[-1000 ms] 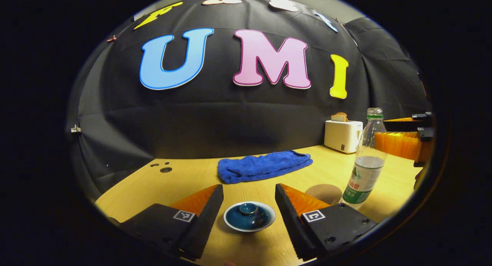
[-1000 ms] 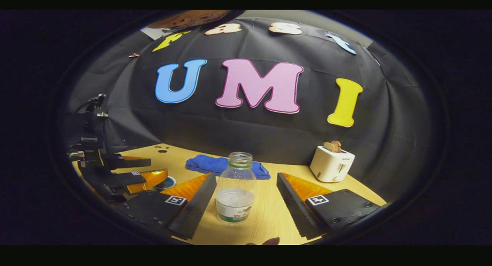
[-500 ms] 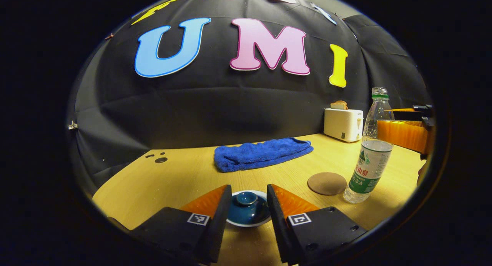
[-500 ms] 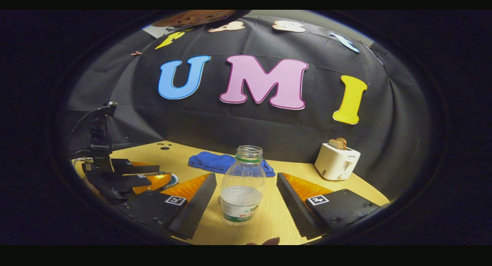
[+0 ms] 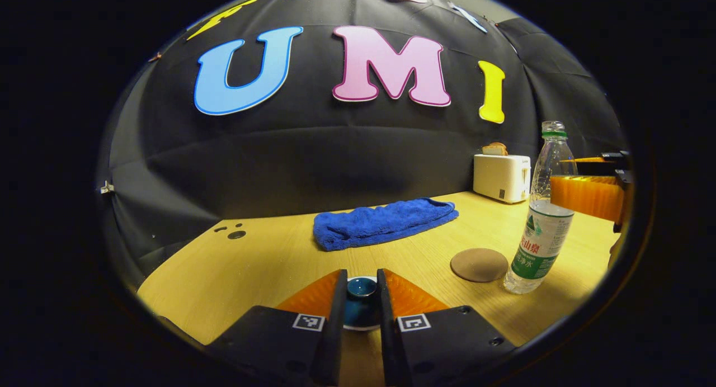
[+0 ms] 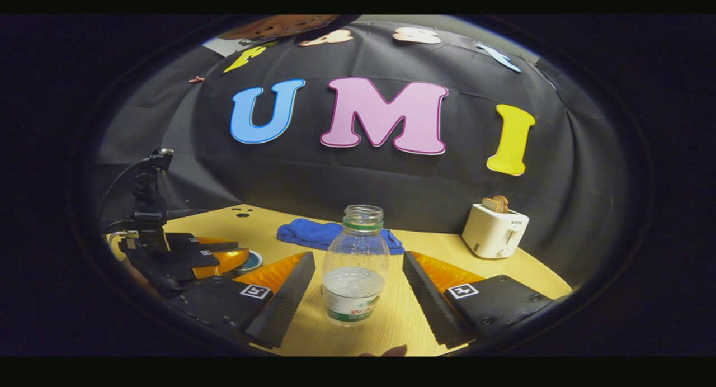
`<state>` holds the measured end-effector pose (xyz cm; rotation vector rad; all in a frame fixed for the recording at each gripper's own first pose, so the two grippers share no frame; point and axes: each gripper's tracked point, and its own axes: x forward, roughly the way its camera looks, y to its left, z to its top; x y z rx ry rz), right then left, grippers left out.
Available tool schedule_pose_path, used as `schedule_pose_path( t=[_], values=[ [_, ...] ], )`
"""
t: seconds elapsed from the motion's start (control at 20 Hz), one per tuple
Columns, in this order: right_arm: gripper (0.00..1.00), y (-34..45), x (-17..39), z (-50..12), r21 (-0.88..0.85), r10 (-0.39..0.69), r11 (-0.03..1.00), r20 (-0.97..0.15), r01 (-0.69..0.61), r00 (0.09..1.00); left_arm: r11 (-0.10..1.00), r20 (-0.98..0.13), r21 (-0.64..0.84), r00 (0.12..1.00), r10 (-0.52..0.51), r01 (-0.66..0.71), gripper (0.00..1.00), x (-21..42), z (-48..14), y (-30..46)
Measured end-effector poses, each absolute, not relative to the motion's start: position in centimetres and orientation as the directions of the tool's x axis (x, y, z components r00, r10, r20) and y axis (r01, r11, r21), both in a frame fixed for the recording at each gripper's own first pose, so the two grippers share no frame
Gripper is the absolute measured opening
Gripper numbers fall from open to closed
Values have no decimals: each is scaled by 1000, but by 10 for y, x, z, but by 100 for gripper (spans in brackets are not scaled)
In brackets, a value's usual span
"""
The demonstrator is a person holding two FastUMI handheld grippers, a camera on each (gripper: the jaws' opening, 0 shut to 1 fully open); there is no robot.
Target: Open the teacup lid with one hand, grasp the water bottle and pour water into the teacup with the other hand; after pouring, place the water bottle on the coaster and then close the teacup lid.
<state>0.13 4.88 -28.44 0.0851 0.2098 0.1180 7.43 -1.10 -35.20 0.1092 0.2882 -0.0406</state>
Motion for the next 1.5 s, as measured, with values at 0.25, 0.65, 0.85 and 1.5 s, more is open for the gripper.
schedule_pose_path(
  t=[0.25, 0.65, 0.85, 1.5],
  values=[
    [98, 55, -1, -301, 106, 138, 987, -217, -117, 966, 992, -223, 107, 974, -46, 71, 33, 76, -313, -19],
    [98, 57, 0, -341, 110, 122, 989, -269, -96, 955, 995, -190, 90, 982, -22, 40, 29, 75, -284, -3],
    [98, 61, 4, -351, 124, 146, 986, -288, -114, 946, 996, -192, 83, 981, 1, 15, 29, 76, -284, 5],
    [75, 55, 46, -305, -420, 11, 899, -263, -125, 965, 993, -169, 104, 983, 74, -57, 31, 63, -263, 48]
  ],
)
